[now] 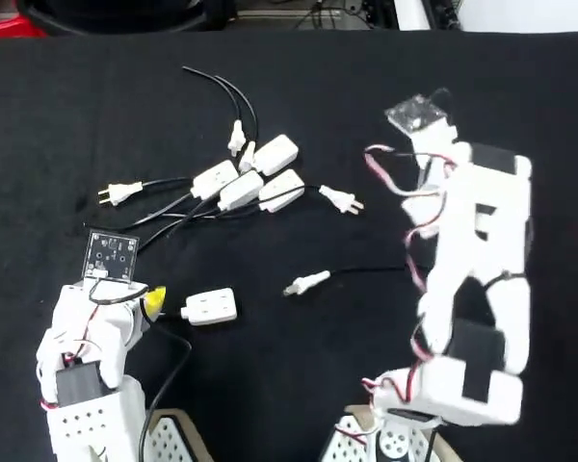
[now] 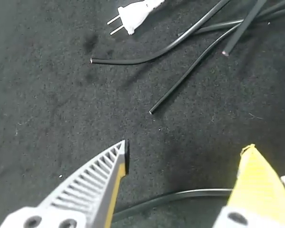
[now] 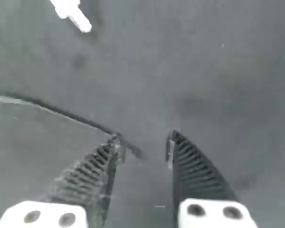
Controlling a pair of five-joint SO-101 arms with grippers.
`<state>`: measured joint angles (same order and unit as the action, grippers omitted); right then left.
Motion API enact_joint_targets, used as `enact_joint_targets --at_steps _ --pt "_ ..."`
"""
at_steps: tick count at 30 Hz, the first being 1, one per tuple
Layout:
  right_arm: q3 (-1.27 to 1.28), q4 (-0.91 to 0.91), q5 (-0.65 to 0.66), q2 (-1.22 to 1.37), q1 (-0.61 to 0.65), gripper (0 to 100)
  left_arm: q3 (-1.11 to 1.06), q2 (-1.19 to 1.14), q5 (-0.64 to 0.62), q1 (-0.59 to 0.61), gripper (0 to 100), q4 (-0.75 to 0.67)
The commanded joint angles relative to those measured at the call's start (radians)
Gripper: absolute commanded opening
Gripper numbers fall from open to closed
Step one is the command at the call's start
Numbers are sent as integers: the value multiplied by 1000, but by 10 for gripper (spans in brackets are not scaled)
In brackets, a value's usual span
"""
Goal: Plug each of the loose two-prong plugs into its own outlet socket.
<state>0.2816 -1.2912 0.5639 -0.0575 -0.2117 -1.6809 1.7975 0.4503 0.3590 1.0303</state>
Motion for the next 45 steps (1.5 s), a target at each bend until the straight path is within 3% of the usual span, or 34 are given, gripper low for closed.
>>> enact_joint_targets --at_steps 1,6,9,12,21,28,34,45 --pt "61 0 -439 -94 144 155 -21 0 8 -13 363 -17" --pt "163 64 -967 -47 359 156 -21 -2 8 -13 363 -17" --pt "196 135 -1189 25 454 156 -21 -2 8 -13 363 -17" --pt "203 199 -1320 99 462 156 -21 -2 8 -13 363 -17" --pt "196 132 -1398 202 419 152 -21 -2 8 -13 363 -17" --pt "173 66 -1398 105 334 155 -21 -2 8 -13 363 -17" --pt "197 -31 -1409 12 362 156 -21 -2 8 -13 363 -17" --pt "406 215 -1481 12 400 156 -21 -2 8 -13 363 -17"
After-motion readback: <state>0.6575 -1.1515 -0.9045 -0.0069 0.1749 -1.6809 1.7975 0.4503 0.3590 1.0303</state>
